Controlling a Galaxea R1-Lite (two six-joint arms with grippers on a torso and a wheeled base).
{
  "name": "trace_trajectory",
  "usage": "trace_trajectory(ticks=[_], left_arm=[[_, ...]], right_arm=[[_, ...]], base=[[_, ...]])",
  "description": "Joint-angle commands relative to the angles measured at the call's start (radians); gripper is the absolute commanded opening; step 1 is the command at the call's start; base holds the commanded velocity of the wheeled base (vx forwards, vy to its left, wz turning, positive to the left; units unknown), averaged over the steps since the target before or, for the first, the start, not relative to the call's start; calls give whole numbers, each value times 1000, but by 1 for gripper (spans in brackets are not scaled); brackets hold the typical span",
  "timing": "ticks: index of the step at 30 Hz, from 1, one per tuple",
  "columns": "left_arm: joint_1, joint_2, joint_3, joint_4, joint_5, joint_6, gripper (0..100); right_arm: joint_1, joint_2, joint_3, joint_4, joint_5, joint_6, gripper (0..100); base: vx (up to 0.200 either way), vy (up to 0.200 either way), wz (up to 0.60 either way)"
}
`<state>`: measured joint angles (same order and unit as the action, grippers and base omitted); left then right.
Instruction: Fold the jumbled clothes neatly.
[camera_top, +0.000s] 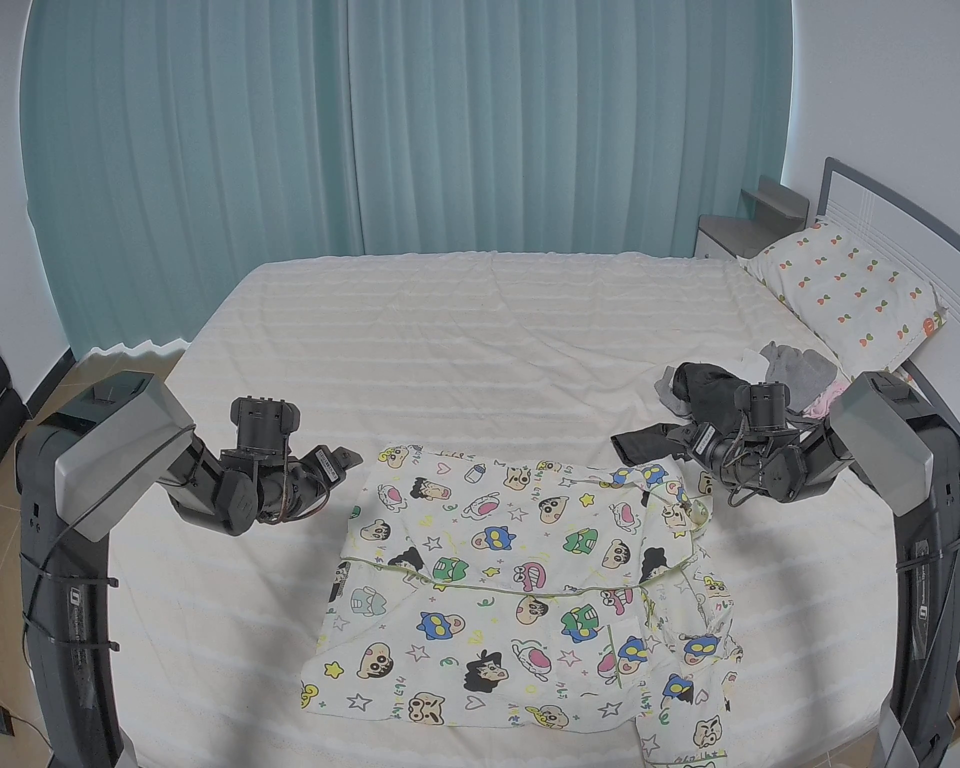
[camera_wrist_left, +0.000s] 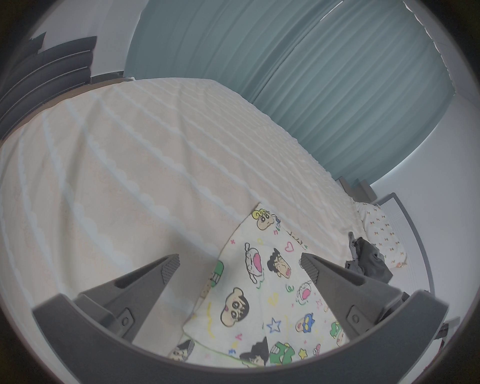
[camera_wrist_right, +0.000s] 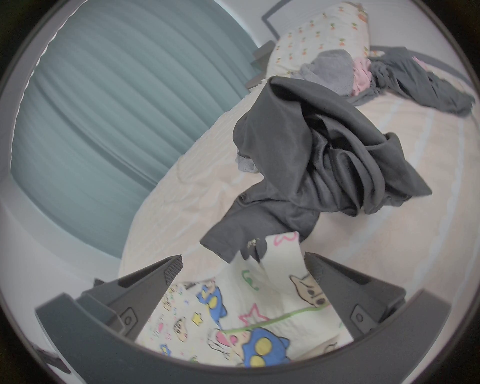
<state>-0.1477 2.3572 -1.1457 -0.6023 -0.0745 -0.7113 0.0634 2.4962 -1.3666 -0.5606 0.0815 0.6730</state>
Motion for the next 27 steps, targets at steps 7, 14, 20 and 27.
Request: trace_trajectory(ticks=[7, 14, 20, 27], left_arm=[[7, -220, 319, -120, -140, -48, 100], [7, -349, 503, -235, -180, -188, 100], [5, -429, 640, -336, -185, -303, 100], [0, -450, 744, -445, -196, -335, 100]], right_arm=[[-2, -83, 235, -35, 38, -1, 100], [1, -111, 379, -191, 72, 30, 100], [-79, -181, 597, -392, 129, -32, 100], [-205, -192, 755, -420, 353, -205, 100]], base=[[0, 0, 0], [0, 0, 0], [0, 0, 0], [0, 0, 0]])
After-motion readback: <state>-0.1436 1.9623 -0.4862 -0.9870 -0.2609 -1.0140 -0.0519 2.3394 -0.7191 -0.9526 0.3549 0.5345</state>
